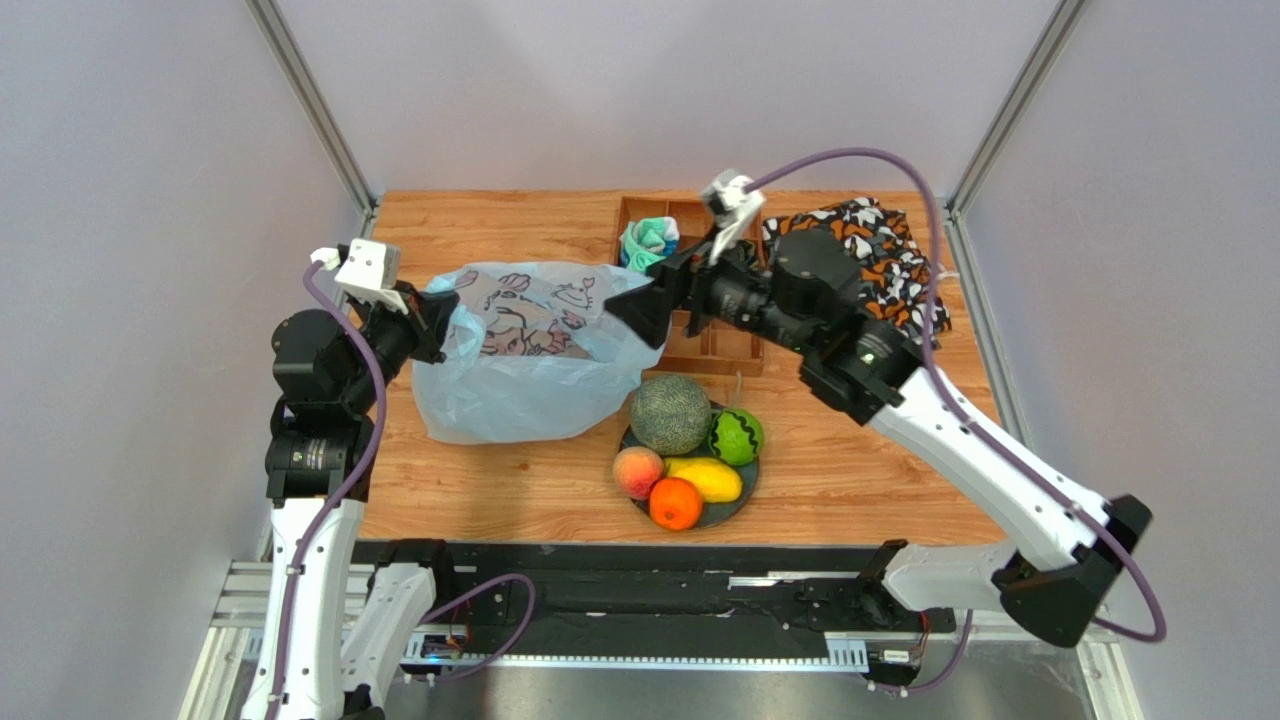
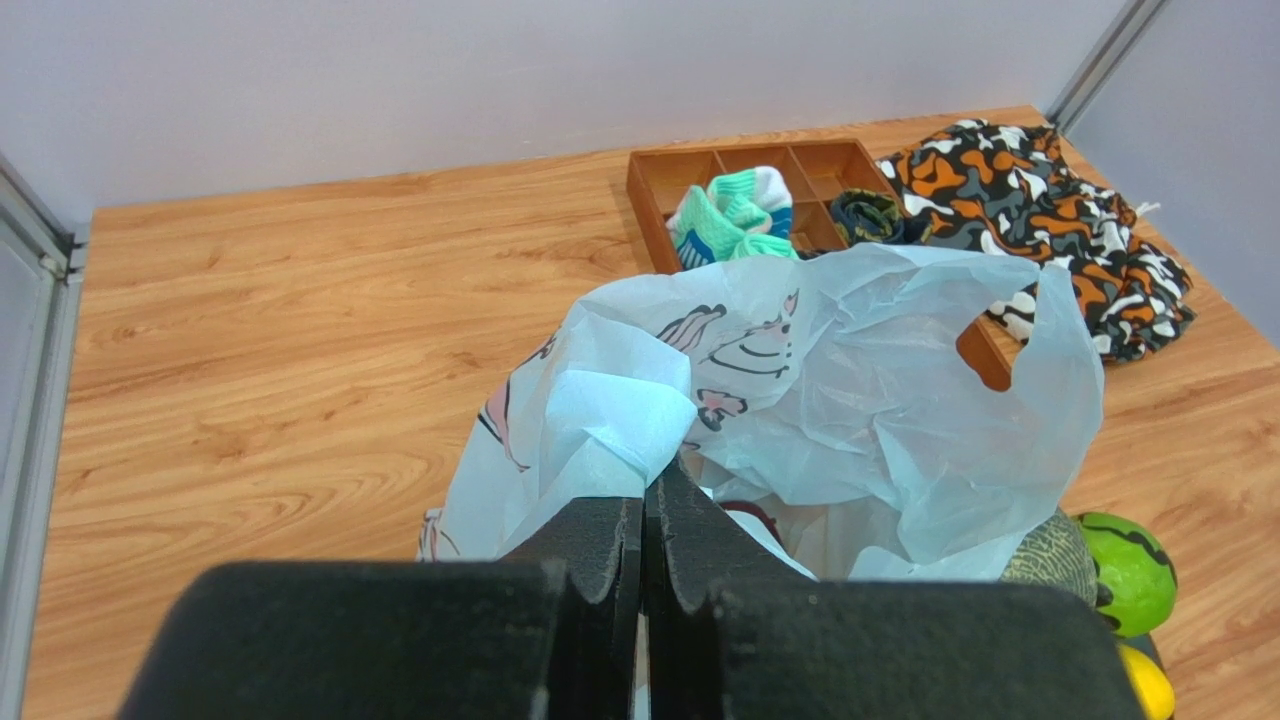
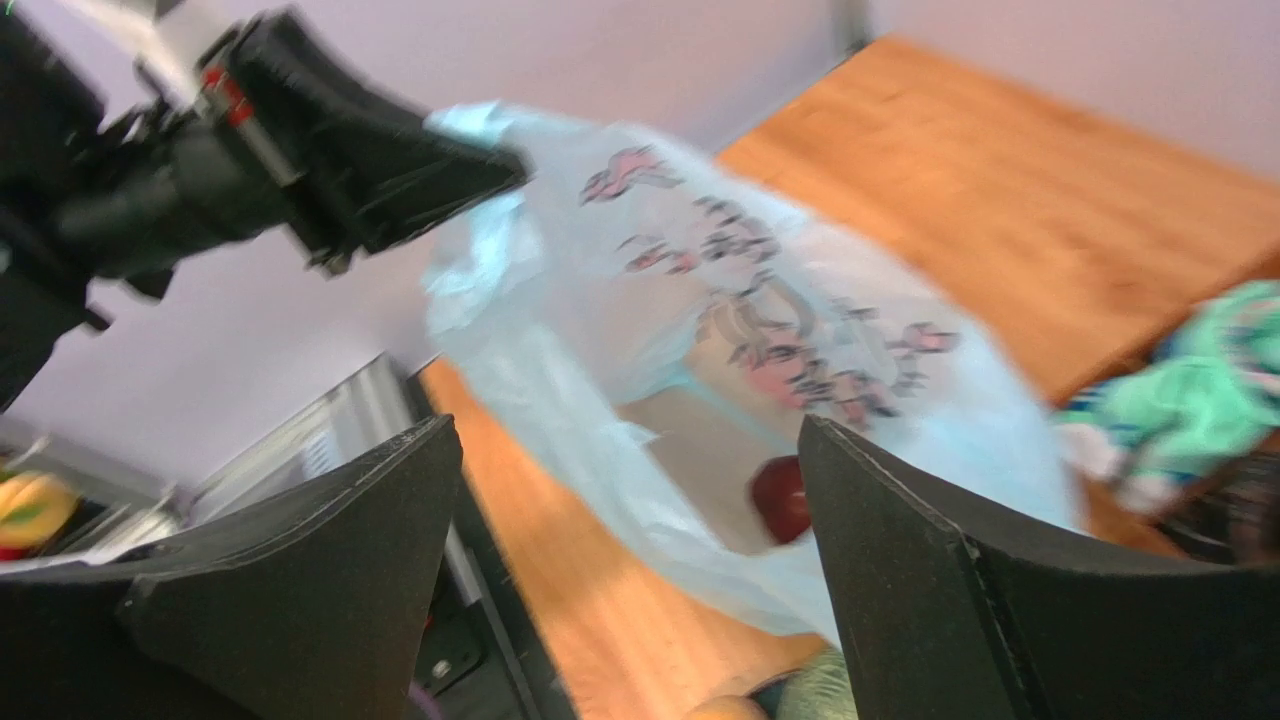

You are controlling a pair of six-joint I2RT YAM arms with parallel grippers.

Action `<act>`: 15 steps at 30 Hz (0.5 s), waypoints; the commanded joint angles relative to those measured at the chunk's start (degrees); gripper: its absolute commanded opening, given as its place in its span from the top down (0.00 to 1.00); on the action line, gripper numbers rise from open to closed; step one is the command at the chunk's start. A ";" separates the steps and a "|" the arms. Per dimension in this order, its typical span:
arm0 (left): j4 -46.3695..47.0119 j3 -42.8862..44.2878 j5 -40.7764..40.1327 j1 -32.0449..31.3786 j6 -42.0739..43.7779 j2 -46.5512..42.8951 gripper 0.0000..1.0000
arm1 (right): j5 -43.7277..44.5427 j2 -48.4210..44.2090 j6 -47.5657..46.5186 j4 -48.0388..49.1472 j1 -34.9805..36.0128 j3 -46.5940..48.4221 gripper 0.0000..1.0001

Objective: Place the fruits into the plastic bag

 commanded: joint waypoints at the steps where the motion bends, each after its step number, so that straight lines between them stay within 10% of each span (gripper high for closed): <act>1: 0.06 0.63 -0.46 -0.05 -0.04 -0.24 1.00 | 10.07 -3.44 -2.08 -9.56 -6.69 -4.61 0.12; 15: -0.29 0.63 -1.52 -0.05 -0.03 0.12 1.00 | 10.24 -1.26 1.09 -14.58 -22.08 -19.39 0.20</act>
